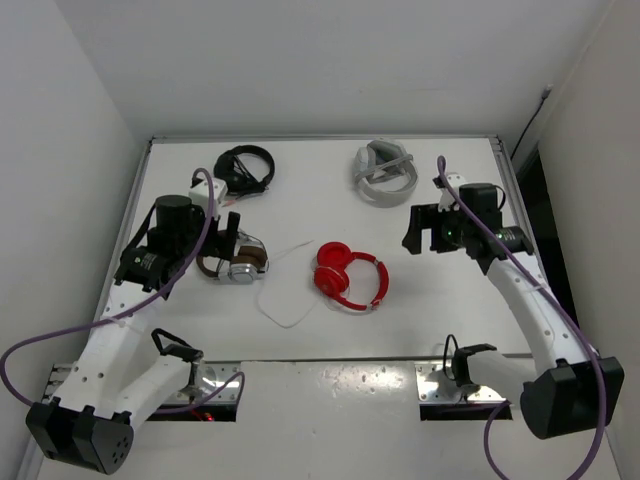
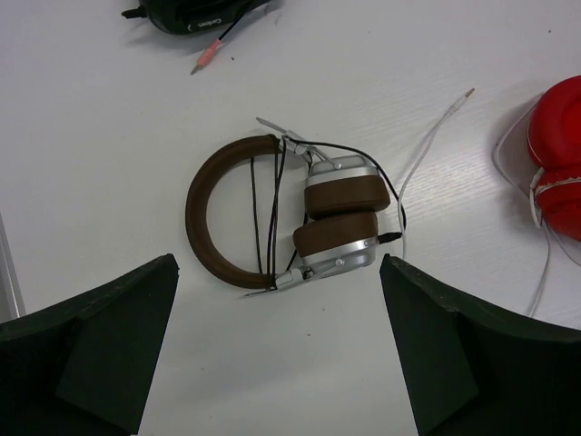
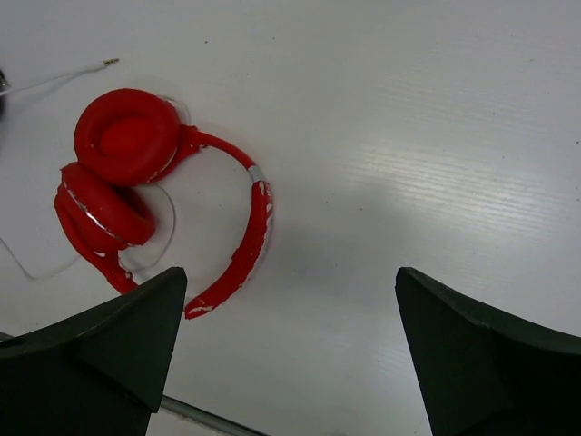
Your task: Wrap the headphones
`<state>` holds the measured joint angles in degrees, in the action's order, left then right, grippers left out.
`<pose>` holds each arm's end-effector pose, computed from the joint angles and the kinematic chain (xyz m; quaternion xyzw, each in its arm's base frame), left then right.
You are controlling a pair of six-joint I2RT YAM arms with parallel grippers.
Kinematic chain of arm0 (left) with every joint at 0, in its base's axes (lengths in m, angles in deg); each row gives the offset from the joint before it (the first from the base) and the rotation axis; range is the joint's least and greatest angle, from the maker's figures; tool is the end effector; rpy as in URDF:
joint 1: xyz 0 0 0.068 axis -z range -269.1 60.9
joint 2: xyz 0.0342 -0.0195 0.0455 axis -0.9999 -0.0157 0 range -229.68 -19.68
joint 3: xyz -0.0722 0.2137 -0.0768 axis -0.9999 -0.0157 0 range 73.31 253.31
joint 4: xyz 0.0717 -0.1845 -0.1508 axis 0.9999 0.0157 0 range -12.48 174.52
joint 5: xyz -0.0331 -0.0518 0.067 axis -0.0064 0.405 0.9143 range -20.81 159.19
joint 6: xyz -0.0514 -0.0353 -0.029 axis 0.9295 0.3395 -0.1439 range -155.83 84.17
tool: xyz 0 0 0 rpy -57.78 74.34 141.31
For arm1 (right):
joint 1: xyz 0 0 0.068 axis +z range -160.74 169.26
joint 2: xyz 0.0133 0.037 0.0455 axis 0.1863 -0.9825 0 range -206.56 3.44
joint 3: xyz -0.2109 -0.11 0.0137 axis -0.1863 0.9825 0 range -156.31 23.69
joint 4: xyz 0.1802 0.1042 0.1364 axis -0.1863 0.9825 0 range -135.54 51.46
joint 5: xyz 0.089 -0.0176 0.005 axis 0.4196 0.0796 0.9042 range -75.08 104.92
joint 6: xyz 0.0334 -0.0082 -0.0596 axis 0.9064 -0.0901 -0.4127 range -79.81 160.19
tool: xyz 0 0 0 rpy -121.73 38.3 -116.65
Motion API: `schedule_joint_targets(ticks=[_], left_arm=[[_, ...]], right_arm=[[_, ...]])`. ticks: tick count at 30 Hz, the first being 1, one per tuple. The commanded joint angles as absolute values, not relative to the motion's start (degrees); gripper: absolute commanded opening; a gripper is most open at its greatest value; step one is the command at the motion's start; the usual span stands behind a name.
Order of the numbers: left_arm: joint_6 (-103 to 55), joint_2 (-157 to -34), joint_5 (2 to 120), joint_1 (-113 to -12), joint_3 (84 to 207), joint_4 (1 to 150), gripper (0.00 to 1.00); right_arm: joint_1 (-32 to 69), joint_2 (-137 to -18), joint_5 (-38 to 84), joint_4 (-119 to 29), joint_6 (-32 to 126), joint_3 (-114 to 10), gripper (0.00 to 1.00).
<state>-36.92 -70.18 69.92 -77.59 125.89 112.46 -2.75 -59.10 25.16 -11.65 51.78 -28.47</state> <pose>0.2088 -0.0418 0.2876 0.0933 0.8732 -0.0379 0.4768 0.2417 0.0440 0.2433 -0.0058 0.9184 0.1469 0.3674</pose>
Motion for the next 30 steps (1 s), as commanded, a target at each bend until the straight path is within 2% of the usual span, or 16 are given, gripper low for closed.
schedule_joint_targets(ticks=[1,2,4,8,10,13,16,18,25,30], left_arm=[[-36.8,-69.3,69.4,-78.5,125.8,110.4,1.0],[-36.8,-70.0,71.7,-78.5,126.3,110.4,1.0],[-35.1,-70.0,74.4,-78.5,126.3,110.4,1.0],[-31.9,-70.5,78.7,-78.5,127.6,109.9,1.0],[-31.9,-71.0,78.8,-78.5,128.7,109.9,1.0],[-33.0,-71.7,78.0,-78.5,129.3,110.4,1.0],[-34.5,-73.0,76.3,-78.5,129.3,108.3,1.0],[-34.5,-74.2,77.0,-78.5,129.9,108.3,1.0],[-33.4,-76.5,77.4,-78.5,129.8,107.8,1.0],[-33.4,-77.0,78.0,-78.5,129.1,106.6,1.0]], right_arm=[[-4.0,-58.3,27.9,-12.3,54.8,-27.0,0.96],[-4.5,-58.3,28.5,-12.3,56.8,-25.9,0.89],[-6.4,-57.7,30.8,-12.3,59.7,-24.5,0.88],[-5.0,-61.1,31.4,-10.6,62.0,-23.6,0.75],[-3.1,-63.8,31.4,-9.1,62.0,-26.2,0.73],[-0.1,-70.7,28.1,-6.0,62.0,-31.3,0.65],[-0.8,-74.2,26.6,-4.2,62.2,-33.3,0.65],[-1.4,-74.3,26.1,-2.8,63.6,-32.2,0.68],[-2.0,-75.9,28.1,-2.8,67.8,-26.9,0.67],[2.6,-82.2,28.1,-2.8,69.7,-29.5,0.67]])
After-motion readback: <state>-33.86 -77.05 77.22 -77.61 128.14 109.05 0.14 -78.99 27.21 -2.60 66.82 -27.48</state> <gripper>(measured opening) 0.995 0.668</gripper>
